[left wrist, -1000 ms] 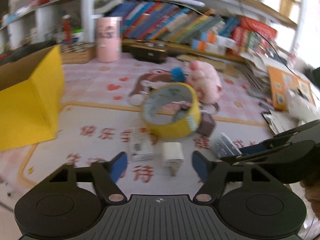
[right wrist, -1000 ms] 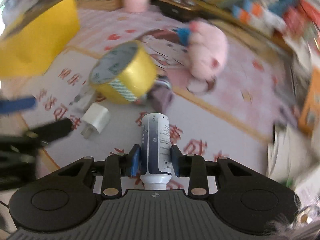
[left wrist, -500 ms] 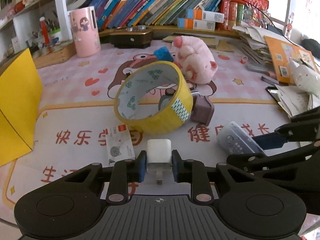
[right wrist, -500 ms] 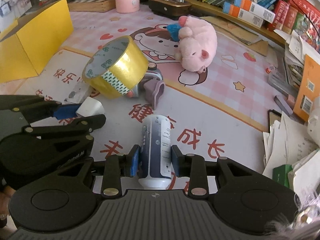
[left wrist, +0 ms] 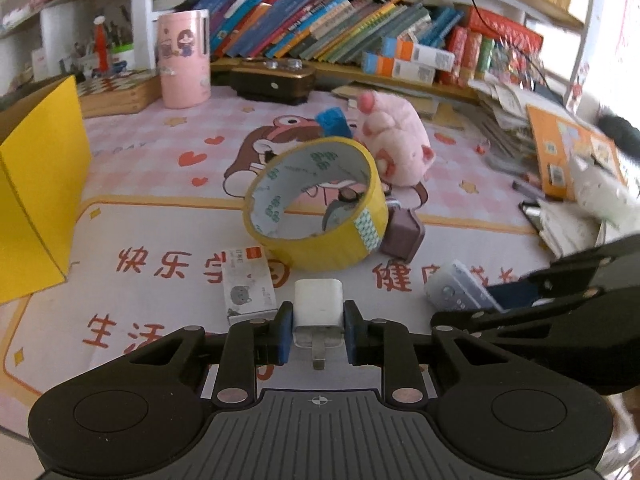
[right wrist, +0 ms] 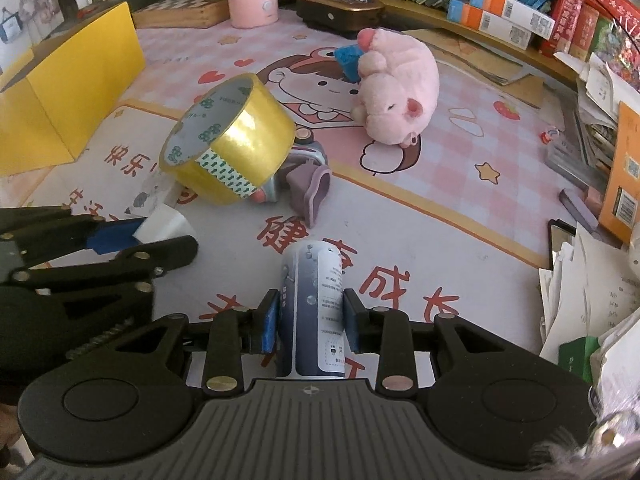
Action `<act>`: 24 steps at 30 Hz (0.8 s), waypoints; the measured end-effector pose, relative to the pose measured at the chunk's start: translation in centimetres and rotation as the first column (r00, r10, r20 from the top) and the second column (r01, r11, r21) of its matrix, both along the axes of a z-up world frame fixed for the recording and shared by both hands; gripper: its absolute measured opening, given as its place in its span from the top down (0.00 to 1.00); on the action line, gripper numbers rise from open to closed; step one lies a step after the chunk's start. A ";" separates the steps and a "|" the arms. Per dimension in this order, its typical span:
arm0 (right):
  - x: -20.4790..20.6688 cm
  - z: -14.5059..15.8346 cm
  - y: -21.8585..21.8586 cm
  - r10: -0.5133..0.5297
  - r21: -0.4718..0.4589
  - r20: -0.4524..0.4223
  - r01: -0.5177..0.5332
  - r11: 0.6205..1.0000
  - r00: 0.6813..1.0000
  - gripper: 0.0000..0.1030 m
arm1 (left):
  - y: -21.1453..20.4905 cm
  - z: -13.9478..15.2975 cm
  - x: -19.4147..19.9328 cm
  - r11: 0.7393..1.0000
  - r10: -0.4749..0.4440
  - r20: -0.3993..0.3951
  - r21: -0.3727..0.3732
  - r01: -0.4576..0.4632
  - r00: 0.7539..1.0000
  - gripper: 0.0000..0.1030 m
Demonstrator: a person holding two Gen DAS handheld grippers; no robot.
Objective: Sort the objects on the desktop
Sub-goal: 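Lift both held items and carry them toward the yellow box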
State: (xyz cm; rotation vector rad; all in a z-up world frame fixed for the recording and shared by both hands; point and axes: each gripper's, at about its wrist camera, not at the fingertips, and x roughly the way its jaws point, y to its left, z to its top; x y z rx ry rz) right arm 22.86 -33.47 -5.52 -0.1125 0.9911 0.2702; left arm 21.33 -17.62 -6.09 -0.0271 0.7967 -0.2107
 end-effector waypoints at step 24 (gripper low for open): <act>-4.8 5.5 5.9 0.082 0.130 0.154 -0.103 0.986 0.985 0.71 | 8.3 5.5 -6.5 0.987 0.125 0.116 -0.119 -0.111 0.985 0.77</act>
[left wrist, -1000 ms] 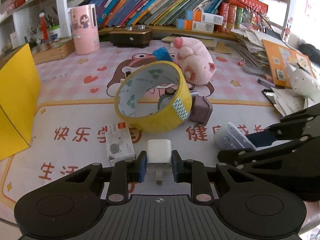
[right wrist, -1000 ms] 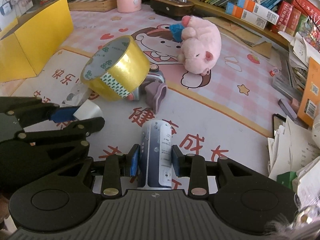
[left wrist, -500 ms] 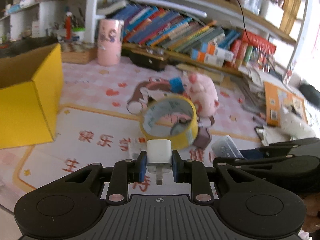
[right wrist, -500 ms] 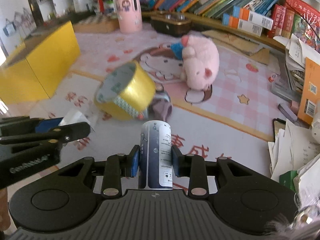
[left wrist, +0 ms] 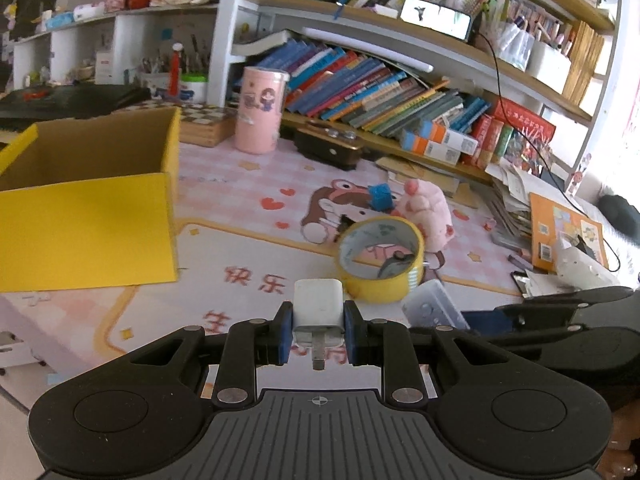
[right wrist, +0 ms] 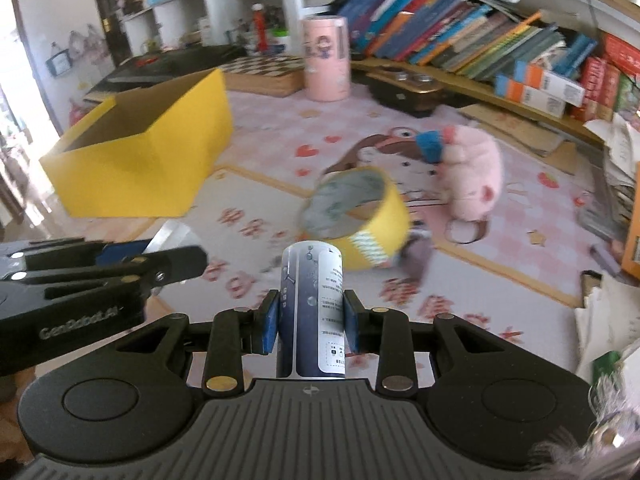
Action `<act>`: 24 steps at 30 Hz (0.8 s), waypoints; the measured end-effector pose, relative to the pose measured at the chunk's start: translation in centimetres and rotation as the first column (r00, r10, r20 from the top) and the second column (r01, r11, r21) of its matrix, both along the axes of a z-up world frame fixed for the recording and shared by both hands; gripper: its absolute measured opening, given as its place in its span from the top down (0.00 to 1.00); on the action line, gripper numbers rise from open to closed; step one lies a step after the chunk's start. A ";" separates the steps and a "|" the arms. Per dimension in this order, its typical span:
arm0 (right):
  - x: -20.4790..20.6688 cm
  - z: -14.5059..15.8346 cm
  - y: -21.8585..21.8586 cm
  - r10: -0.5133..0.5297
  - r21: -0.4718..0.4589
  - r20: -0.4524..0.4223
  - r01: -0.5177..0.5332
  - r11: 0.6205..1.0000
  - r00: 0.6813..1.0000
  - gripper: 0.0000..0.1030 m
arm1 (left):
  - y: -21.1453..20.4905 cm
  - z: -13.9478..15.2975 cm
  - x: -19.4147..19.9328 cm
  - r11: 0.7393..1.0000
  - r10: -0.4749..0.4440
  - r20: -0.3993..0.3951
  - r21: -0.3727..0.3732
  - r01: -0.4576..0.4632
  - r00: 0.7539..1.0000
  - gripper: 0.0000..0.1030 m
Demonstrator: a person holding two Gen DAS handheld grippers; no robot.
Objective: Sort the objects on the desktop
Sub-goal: 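Lift both held items and carry them toward the yellow box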
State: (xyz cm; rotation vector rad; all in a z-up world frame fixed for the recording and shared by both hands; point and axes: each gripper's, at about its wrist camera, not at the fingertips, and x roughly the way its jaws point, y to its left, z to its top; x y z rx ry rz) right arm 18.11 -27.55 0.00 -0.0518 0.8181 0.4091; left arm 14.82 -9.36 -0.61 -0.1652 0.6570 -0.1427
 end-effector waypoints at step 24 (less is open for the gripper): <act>-11.7 -1.0 13.6 0.012 0.022 -0.031 -0.011 1.000 0.999 0.71 | 12.6 -0.2 -11.9 1.000 0.020 -0.021 0.022 -0.019 1.000 0.77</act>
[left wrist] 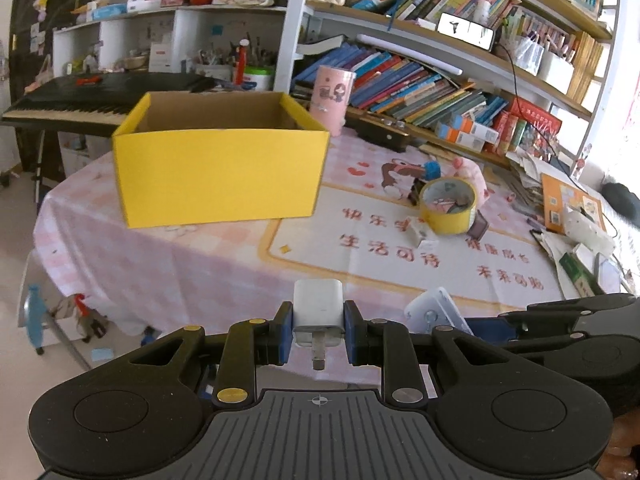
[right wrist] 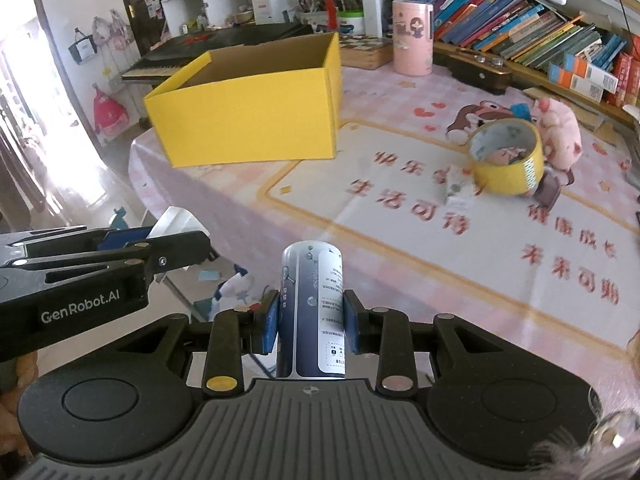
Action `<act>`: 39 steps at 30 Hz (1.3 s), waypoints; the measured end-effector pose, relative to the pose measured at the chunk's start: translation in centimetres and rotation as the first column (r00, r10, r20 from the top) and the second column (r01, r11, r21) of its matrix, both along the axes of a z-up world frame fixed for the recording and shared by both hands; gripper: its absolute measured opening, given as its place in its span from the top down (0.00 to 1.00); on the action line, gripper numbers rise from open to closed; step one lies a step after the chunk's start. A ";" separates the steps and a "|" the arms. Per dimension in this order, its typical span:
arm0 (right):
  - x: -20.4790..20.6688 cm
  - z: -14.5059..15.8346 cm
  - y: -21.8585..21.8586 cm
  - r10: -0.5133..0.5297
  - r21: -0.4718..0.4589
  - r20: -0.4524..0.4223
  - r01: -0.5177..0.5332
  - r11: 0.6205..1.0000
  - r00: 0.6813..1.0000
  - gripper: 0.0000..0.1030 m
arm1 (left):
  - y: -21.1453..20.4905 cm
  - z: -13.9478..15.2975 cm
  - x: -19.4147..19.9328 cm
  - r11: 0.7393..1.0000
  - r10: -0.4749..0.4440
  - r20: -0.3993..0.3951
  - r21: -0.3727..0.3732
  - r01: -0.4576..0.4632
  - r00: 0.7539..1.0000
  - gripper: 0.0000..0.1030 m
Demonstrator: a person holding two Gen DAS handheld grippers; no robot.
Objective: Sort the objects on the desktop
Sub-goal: 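Lift both held items and carry them toward the yellow box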
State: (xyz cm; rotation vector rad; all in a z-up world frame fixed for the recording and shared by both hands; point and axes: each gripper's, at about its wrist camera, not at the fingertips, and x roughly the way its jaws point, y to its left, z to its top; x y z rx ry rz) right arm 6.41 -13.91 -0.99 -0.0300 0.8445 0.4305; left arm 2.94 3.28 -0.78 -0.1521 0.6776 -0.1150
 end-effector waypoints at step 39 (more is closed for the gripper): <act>-3.8 1.0 7.4 0.118 -0.016 0.048 -0.118 0.993 0.992 0.71 | 5.6 1.2 -4.4 0.996 0.093 0.090 -0.009 -0.093 0.992 0.77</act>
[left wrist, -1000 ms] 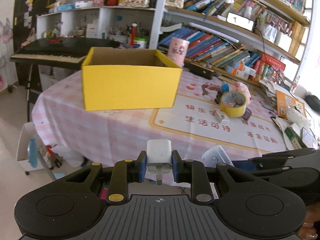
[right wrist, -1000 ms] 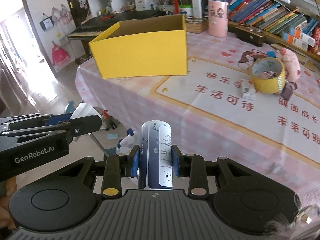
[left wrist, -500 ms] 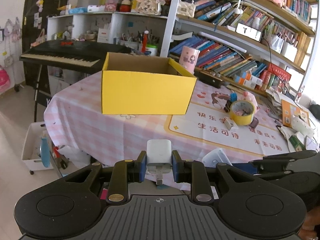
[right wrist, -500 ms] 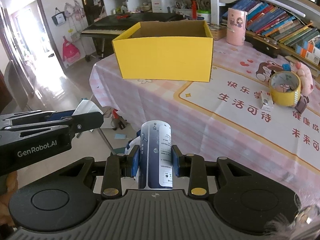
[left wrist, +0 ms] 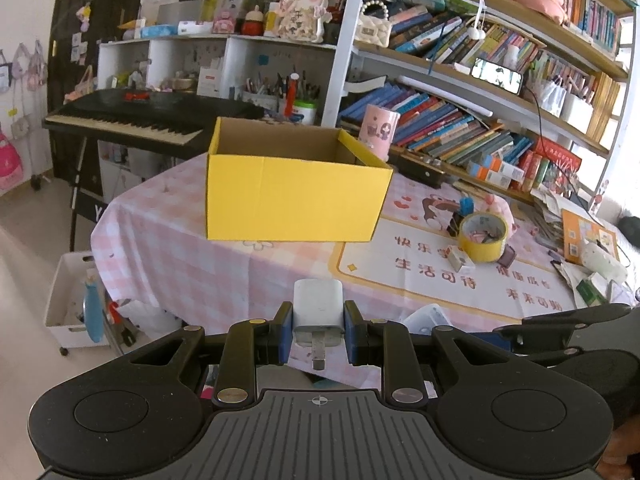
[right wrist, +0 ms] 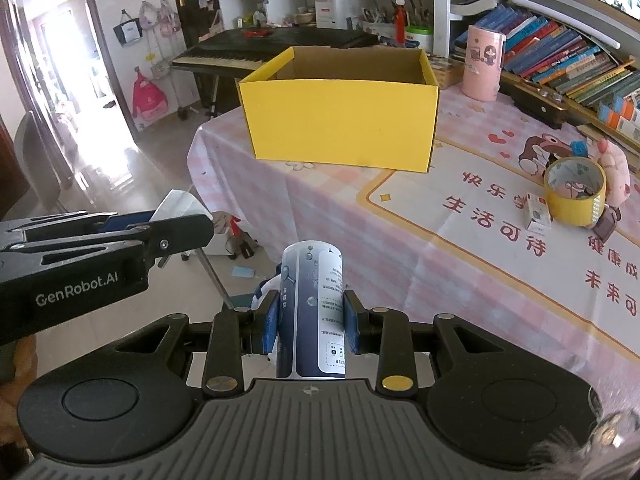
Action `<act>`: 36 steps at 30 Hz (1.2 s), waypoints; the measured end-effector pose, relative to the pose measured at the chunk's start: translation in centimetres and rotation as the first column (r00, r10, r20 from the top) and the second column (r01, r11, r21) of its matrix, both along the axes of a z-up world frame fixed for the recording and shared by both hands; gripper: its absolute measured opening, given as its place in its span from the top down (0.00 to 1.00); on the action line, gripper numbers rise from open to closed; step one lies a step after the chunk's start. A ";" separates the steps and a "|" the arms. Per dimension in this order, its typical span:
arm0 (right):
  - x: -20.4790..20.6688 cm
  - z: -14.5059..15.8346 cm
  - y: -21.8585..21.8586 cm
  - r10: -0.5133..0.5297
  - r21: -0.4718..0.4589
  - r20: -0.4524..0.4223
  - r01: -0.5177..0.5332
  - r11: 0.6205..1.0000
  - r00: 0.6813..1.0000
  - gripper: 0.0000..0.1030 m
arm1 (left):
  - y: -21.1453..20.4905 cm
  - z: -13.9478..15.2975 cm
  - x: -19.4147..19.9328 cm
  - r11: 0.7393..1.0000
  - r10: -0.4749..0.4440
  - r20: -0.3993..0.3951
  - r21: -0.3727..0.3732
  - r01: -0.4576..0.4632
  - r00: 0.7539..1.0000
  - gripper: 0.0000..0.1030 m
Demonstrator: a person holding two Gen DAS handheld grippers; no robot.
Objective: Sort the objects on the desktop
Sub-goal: 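Lift both held items and carry them toward the yellow box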
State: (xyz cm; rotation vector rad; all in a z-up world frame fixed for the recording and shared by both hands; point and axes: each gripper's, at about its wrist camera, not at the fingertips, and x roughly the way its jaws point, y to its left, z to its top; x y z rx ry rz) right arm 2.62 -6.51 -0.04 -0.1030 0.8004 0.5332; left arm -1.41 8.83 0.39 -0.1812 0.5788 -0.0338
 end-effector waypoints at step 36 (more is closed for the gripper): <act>1.8 -1.0 2.2 -0.003 -0.027 -0.059 0.002 1.000 0.998 0.71 | 2.0 -1.5 2.2 0.999 -0.020 -0.064 -0.032 0.018 0.998 0.77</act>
